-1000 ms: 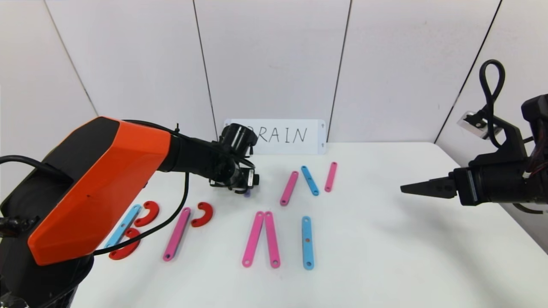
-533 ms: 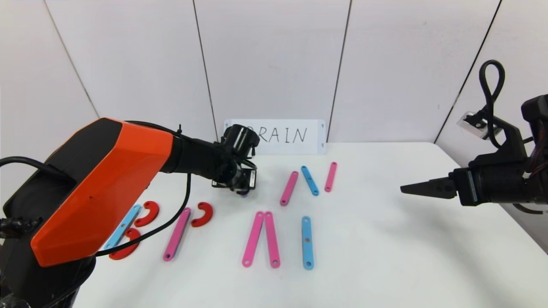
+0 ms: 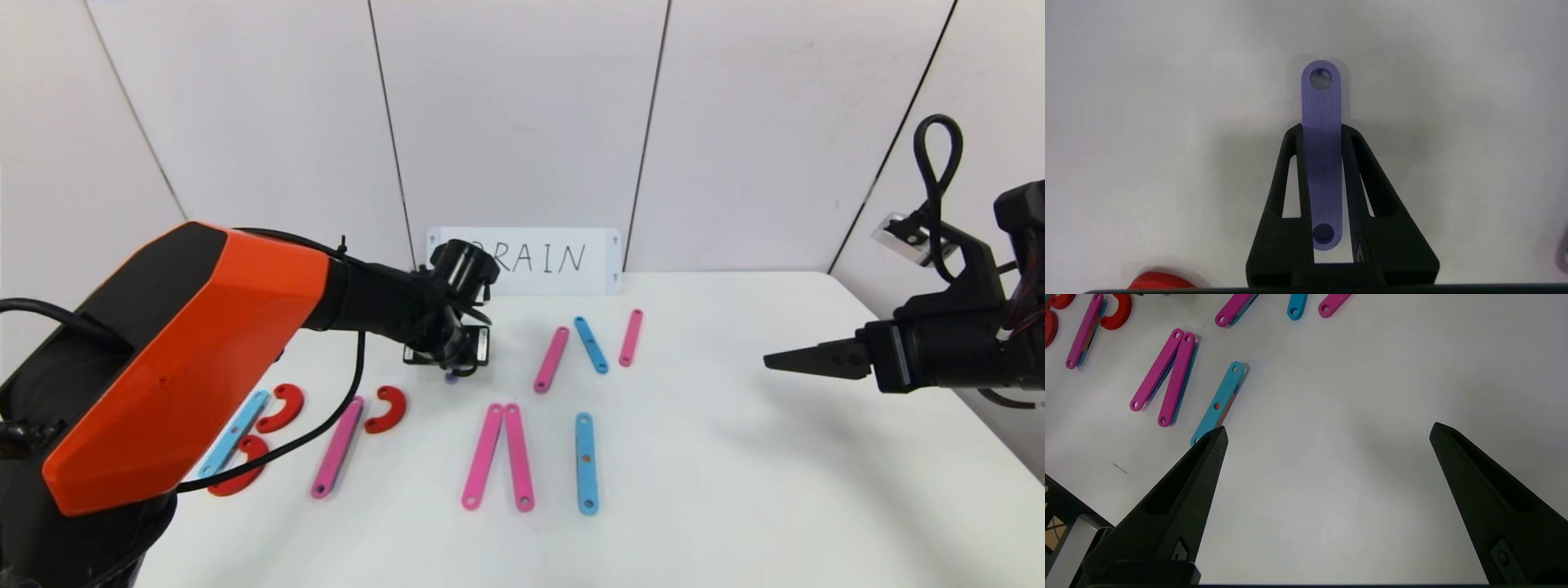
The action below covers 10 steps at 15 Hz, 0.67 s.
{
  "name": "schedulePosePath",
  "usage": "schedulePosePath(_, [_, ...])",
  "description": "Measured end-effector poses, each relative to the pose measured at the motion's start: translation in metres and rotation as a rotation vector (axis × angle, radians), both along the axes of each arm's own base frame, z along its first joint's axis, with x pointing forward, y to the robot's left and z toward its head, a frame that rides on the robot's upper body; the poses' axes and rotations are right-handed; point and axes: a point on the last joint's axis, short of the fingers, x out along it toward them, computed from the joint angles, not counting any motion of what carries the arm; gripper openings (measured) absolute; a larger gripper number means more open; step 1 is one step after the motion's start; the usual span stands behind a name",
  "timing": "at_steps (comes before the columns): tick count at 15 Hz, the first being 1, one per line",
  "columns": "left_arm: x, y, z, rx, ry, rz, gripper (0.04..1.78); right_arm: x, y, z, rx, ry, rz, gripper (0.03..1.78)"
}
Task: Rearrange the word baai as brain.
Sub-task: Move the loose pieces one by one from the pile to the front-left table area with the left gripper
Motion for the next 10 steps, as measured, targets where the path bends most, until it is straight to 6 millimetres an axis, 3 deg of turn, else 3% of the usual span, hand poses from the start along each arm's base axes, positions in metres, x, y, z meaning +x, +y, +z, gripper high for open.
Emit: schedulePosePath(10, [-0.053,0.018,0.055,-0.118,0.024,0.216,0.28,0.000,0.001,-0.001,0.000,0.003,0.004,1.73])
